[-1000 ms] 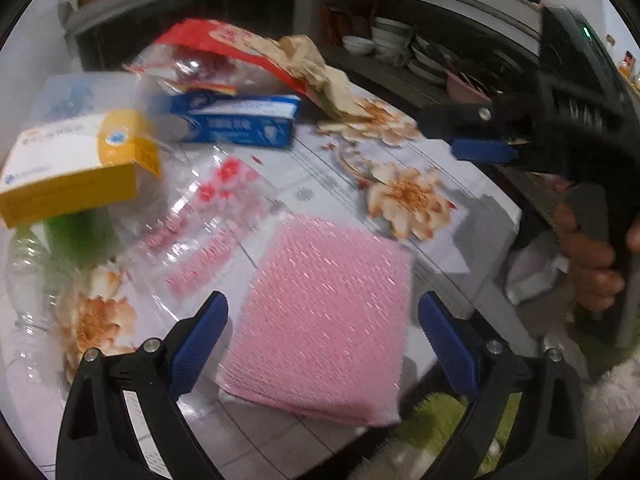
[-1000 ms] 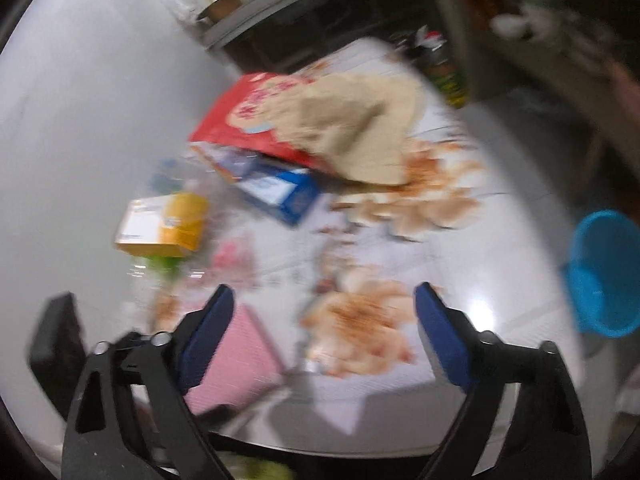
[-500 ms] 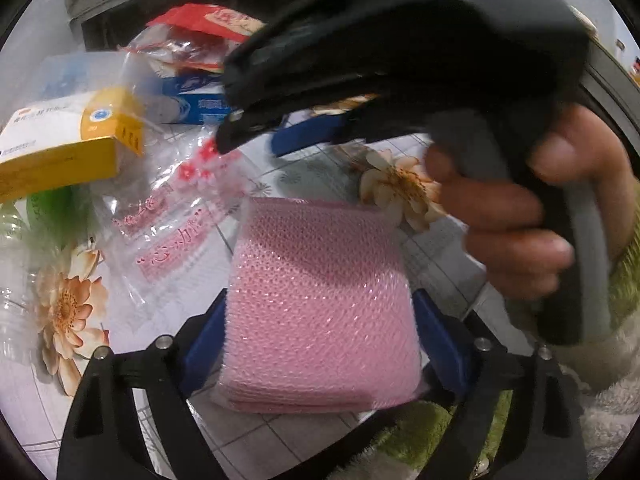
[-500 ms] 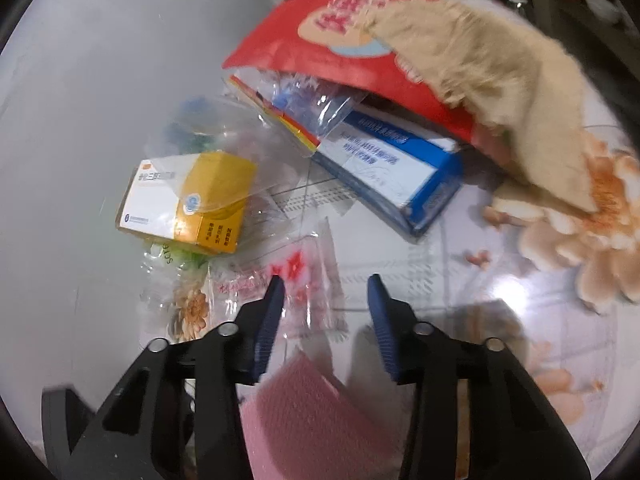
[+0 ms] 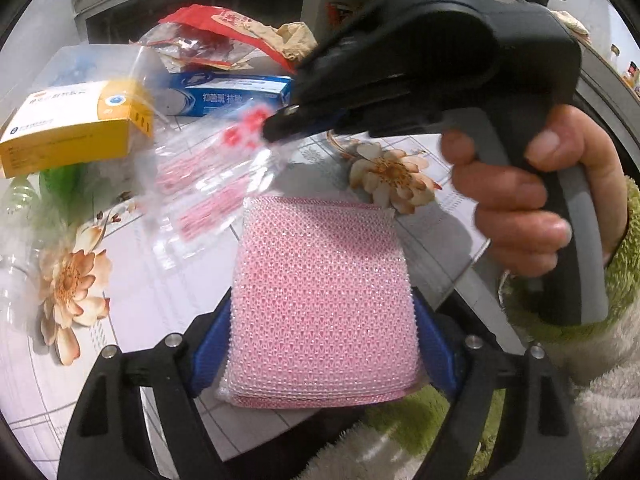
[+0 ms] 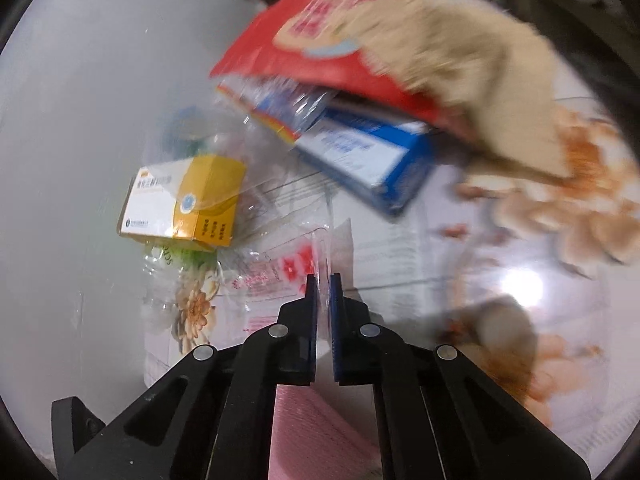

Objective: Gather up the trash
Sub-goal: 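Carry the scrubber and plastic bag to the blue wastebasket and release both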

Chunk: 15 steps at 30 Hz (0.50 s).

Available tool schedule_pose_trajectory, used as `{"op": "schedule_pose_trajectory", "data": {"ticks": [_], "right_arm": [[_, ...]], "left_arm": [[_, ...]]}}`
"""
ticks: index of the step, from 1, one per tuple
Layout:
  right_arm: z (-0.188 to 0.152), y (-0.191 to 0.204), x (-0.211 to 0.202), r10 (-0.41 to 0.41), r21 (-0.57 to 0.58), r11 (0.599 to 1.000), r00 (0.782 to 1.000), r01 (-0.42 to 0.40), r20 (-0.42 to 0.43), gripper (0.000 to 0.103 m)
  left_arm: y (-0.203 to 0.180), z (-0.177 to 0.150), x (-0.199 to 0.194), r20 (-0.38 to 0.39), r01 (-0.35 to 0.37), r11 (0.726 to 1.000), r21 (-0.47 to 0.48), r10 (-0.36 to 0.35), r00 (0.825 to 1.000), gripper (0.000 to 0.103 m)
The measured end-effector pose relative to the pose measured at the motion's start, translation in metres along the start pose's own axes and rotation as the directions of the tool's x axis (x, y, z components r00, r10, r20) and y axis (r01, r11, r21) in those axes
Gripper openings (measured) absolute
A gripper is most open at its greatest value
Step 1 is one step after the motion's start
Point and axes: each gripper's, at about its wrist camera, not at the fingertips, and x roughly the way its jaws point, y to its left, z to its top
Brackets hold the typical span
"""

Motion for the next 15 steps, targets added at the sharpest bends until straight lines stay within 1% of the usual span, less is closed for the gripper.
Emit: {"op": "schedule_pose_trajectory", "data": {"ticks": [3, 6, 9, 10, 12, 13, 15], "right_arm": [[-0.005, -0.017, -0.022, -0.008, 0.053, 0.999, 0.998, 0.004, 0.060, 0.004], [-0.017, -0.040, -0.051, -0.006, 0.127, 0.992, 0.990, -0.012, 0.139, 0.004], [-0.024, -0.066, -0.076, -0.012, 0.190, 0.981, 0.983, -0.024, 0.185, 0.003], [-0.028, -0.069, -0.078, -0.014, 0.205, 0.978, 0.980, -0.027, 0.198, 0.003], [-0.039, -0.082, -0.093, -0.038, 0.245, 0.969, 0.971, -0.022, 0.235, 0.003], [-0.042, -0.089, -0.102, -0.047, 0.261, 0.965, 0.967, -0.021, 0.250, 0.003], [-0.053, -0.110, -0.127, -0.084, 0.314, 0.949, 0.952, -0.013, 0.294, 0.003]], "left_arm": [[-0.003, -0.002, -0.008, 0.009, 0.004, 1.000, 0.010, -0.004, 1.000, 0.079], [-0.008, 0.000, -0.018, 0.024, 0.013, 1.000, 0.018, -0.013, 1.000, 0.079], [-0.020, -0.001, -0.021, 0.025, 0.023, 1.000, 0.018, -0.023, 0.999, 0.079], [-0.027, 0.003, -0.020, 0.027, 0.027, 0.999, 0.017, -0.028, 0.999, 0.079], [-0.029, 0.013, -0.020, 0.036, 0.044, 0.999, 0.012, -0.044, 0.998, 0.079], [-0.020, 0.014, -0.021, 0.044, 0.051, 0.999, 0.011, -0.052, 0.998, 0.079], [-0.021, 0.027, -0.019, 0.058, 0.067, 0.998, 0.011, -0.067, 0.996, 0.079]]}}
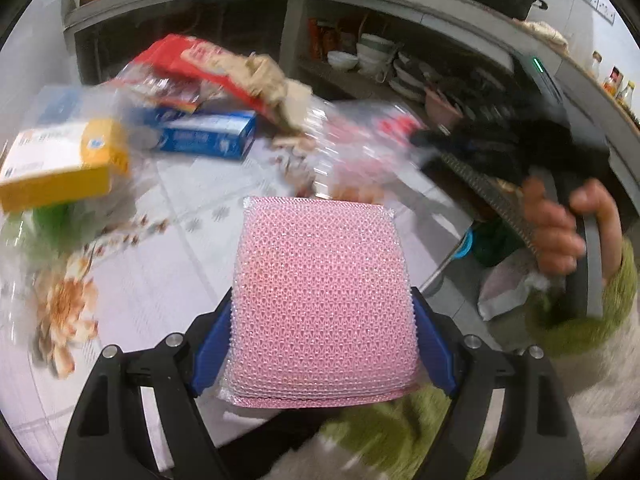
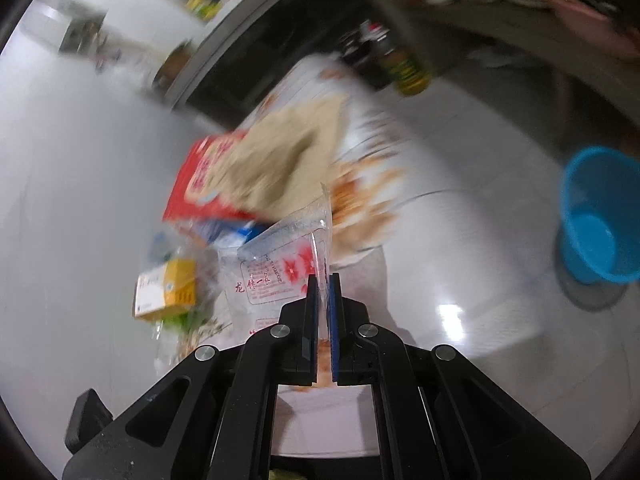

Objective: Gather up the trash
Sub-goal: 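Carry the scrubber and plastic bag to the blue wastebasket and release both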

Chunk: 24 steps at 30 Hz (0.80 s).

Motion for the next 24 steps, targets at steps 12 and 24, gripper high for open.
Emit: {"op": "schedule_pose_trajectory", "data": {"ticks": [12, 24], "right_arm": [[0.003, -0.150, -0.101, -0.325, 0.314, 0.916, 0.921, 0.250, 0.216, 0.003], [0.025, -0.274, -0.088, -0.476, 0.506, 0.794, 0.862, 0.337, 0.174, 0.006]], "left_arm": [[-0.102, 0.138, 0.090, -0.044, 0.240, 0.965, 0.107, -0.237, 0.971, 0.079], [-0.253, 0.202, 0.288, -0.358, 0.281, 0.928, 0.244, -0.182, 0.916, 0.081]]}}
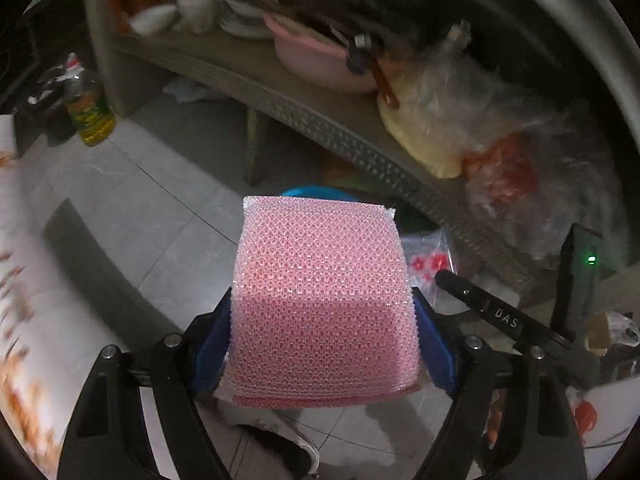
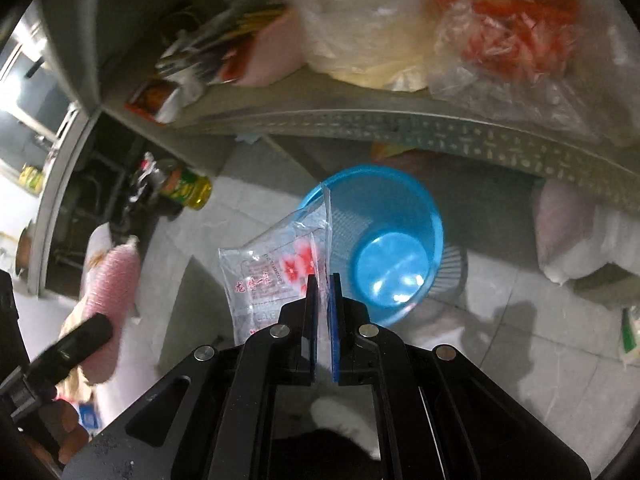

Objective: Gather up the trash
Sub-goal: 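Carry the scrubber and plastic bag to the blue wastebasket and release both, then move the right tool back to the table and grasp the tan cloth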

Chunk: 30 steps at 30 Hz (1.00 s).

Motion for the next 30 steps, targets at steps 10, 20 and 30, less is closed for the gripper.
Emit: {"op": "schedule_pose_trajectory", "data": {"ticks": [10, 20, 30], "right_arm": [[-0.002, -0.046, 0.046, -0.149, 0.090, 0.985, 0.989, 0.148, 0.000, 0.059], [-0.033, -0.048, 0.025, -0.118, 0.040, 0.992, 0.993, 0.118, 0.000, 0.061], [-0.031, 0.046, -0.024, 0.077, -0.162, 0.984, 0.996, -0.071, 0.034, 0.077]], "left_arm": [[-0.009, 0.036, 0.075, -0.076, -0.005, 0.997, -0.075, -0.001, 0.997, 0.097], [-0.002, 0.008, -0.004, 0.068, 0.071, 0.997, -0.030, -0.069, 0.995, 0.097], [0.059, -0.088, -0.141, 0.304, 0.114, 0.987, -0.116, -0.074, 0.950, 0.097]]}}
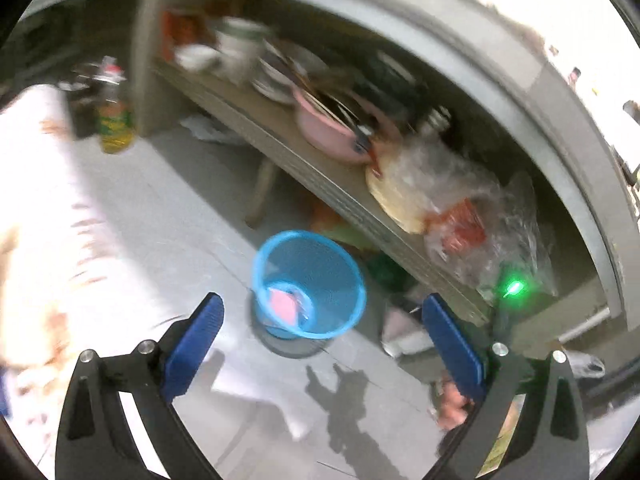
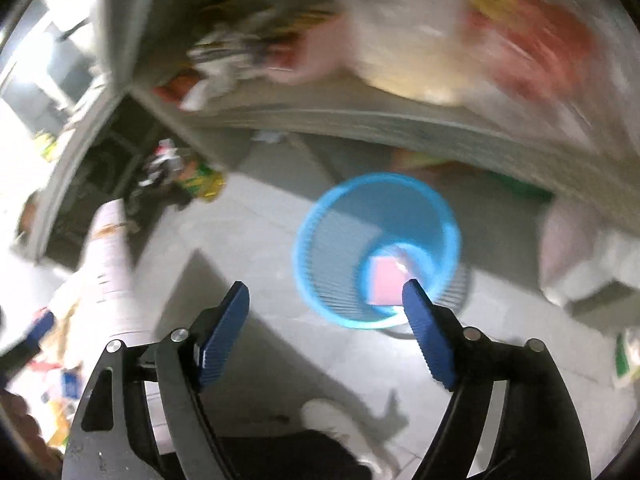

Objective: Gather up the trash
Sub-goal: 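Move the right tool back to the table and grasp the tan cloth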

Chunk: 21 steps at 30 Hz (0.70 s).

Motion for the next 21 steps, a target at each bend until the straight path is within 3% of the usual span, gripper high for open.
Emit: {"op": "schedule_pose_trajectory", "data": {"ticks": [2, 5, 8, 10, 12, 14, 18, 21], "right_arm": [[0.007, 0.029, -0.006, 0.060, -0.056, 0.997, 0.998, -0.060, -0.004, 0.081], [0.013, 0.087, -0.011, 0.179, -0.150, 0.972, 0.983, -0.182, -0.036, 0.086], [0.013, 0.153, -0.005, 0.345, -0.213, 0.904, 0.928, -0.369, -0.142, 0.092], [0.008, 0.202, 0.004, 0.412, -0.251, 0.853, 0.886, -0.457, -0.213, 0.095], [-0.001, 0.248, 0.017, 0.443, -0.308, 0.797, 0.849, -0.520, -0.288, 0.095], [-0.012, 0.290, 0.038, 0.442, -0.351, 0.757, 0.828, -0.551, -0.346, 0.095], [-0.033, 0.348, 0.083, 0.411, -0.364, 0.725, 0.791, -0.585, -0.453, 0.095], [-0.048, 0.376, 0.116, 0.361, -0.379, 0.725, 0.786, -0.575, -0.502, 0.095]], "left_arm": [[0.020, -0.016, -0.036, 0.053, -0.060, 0.998, -0.015, 0.060, 0.997, 0.097], [0.046, -0.043, -0.083, 0.128, -0.188, 0.981, -0.036, 0.192, 0.973, 0.097], [0.065, -0.070, -0.116, 0.166, -0.252, 0.965, -0.074, 0.261, 0.951, 0.097], [0.078, -0.087, -0.135, 0.182, -0.273, 0.955, -0.114, 0.290, 0.939, 0.097], [0.089, -0.105, -0.149, 0.190, -0.282, 0.947, -0.156, 0.308, 0.932, 0.097], [0.097, -0.117, -0.158, 0.197, -0.282, 0.942, -0.181, 0.316, 0.928, 0.097], [0.109, -0.131, -0.171, 0.206, -0.295, 0.932, -0.210, 0.337, 0.919, 0.097], [0.114, -0.140, -0.179, 0.216, -0.287, 0.934, -0.214, 0.331, 0.918, 0.097]]}}
